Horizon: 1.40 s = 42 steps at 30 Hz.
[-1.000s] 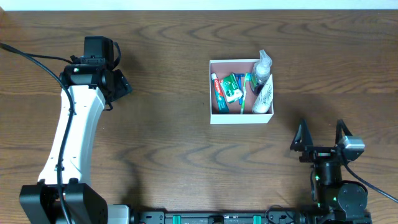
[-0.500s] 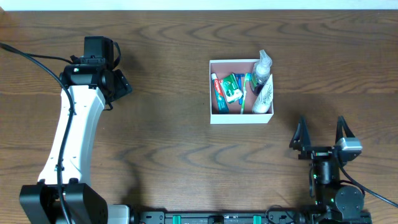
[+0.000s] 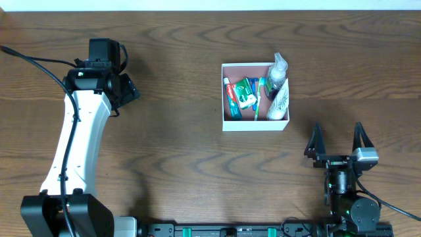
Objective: Pack container
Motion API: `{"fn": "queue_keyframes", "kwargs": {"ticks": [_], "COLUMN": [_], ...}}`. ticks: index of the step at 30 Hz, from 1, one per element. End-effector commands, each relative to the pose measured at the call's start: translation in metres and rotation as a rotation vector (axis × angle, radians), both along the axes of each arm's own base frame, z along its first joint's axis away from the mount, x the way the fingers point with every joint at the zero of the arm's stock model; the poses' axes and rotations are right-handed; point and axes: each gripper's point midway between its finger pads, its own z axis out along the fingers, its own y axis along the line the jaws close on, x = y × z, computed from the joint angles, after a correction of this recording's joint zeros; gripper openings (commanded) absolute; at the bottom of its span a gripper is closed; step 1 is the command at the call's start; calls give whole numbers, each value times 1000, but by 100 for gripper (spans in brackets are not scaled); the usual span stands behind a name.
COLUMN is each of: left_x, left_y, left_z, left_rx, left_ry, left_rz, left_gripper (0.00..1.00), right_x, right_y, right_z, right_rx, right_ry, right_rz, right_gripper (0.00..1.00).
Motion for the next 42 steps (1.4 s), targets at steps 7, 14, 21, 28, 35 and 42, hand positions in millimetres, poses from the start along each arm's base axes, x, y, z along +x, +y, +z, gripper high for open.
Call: {"fn": "queue_keyframes", "kwargs": {"ticks": [7, 14, 21, 28, 35, 42], "left_x": [-3, -3, -2, -2, -3, -2], "left_y": [3, 3, 3, 3, 3, 3], "left_z": [-3, -3, -3, -3, -3, -3], "left_rx": [11, 11, 11, 11, 11, 11], "left_ry": [14, 14, 14, 14, 14, 14], "left_rz": [10, 10, 10, 10, 10, 10], "left_gripper": [98, 98, 98, 98, 98, 98], "right_x": [0, 4, 6, 7, 6, 6], "right_y": [-1, -3, -3, -3, -2, -1], "right_z": [-2, -22, -35, -56, -77, -77], "right_rx": [-226, -257, -261, -268, -275, -275], "right_ry": [-3, 79, 132, 216, 301, 301], "right_rz": [-58, -65, -58, -47, -28, -24], "right_gripper": [99, 99, 99, 99, 99, 99]}}
